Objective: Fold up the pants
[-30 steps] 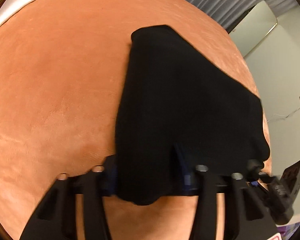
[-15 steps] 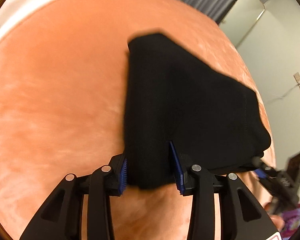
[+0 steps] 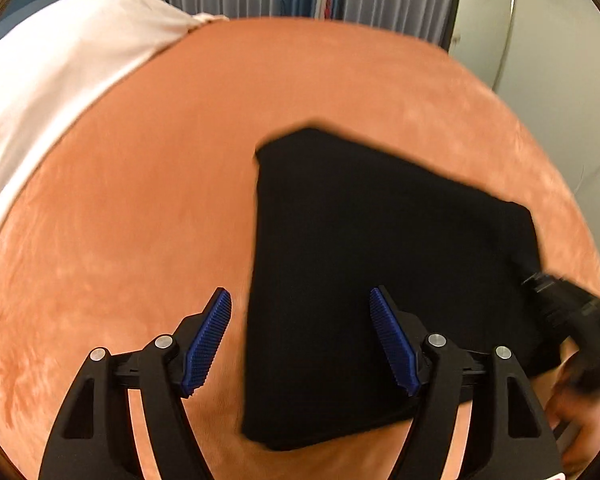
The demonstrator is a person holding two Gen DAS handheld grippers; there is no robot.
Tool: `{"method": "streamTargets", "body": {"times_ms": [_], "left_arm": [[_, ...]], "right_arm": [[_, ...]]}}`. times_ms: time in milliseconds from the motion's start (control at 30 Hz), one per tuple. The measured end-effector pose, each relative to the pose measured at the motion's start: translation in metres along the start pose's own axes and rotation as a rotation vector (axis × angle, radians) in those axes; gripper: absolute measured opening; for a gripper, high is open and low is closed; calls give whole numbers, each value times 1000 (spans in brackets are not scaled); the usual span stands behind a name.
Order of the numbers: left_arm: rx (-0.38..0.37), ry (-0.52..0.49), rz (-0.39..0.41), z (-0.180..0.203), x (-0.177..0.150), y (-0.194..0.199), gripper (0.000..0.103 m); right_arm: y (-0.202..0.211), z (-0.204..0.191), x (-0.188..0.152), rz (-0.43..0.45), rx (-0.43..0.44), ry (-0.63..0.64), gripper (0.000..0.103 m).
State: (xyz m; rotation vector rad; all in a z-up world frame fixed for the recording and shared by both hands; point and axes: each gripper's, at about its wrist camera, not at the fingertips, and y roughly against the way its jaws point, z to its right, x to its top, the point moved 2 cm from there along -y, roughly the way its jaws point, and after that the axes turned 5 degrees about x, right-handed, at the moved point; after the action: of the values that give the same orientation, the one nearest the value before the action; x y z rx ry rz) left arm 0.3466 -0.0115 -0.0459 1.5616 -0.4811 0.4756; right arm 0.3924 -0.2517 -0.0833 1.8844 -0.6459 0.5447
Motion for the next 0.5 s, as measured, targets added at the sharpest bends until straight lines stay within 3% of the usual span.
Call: {"method": "streamTargets", "body": {"times_ms": [33, 100, 167, 233, 333, 367, 400, 467, 500], "left_arm": [[-11, -9, -5, -4, -4, -6, 71], [-17, 6, -19, -9, -7, -20, 77], [-28, 38, -16, -15, -8, -21, 82], [-40, 61, -25, -15, -8, -21, 83], [-26, 71, -27, -16, -12, -22, 88], [-26, 60, -26, -14, -11, -20, 88], [-34, 40, -27, -15, -11, -19, 88], [-75, 18, -19, -17, -10, -11, 88], [-80, 9, -1, -23, -10, -4, 88]], "right_arm": [[6, 6, 1, -11, 17, -30, 0], [20, -13, 17, -7, -30, -11, 3], [31, -45, 38, 36, 17, 50, 3], [14, -82, 59, 13, 79, 105, 3], [-46, -84, 71, -119, 11, 140, 1], [-69, -56, 71, -159, -87, 95, 0], [-70, -34, 69, -146, -95, 32, 0], [-61, 11, 70, -109, 42, -240, 0], [-52, 13, 71, -99, 44, -276, 0]]}}
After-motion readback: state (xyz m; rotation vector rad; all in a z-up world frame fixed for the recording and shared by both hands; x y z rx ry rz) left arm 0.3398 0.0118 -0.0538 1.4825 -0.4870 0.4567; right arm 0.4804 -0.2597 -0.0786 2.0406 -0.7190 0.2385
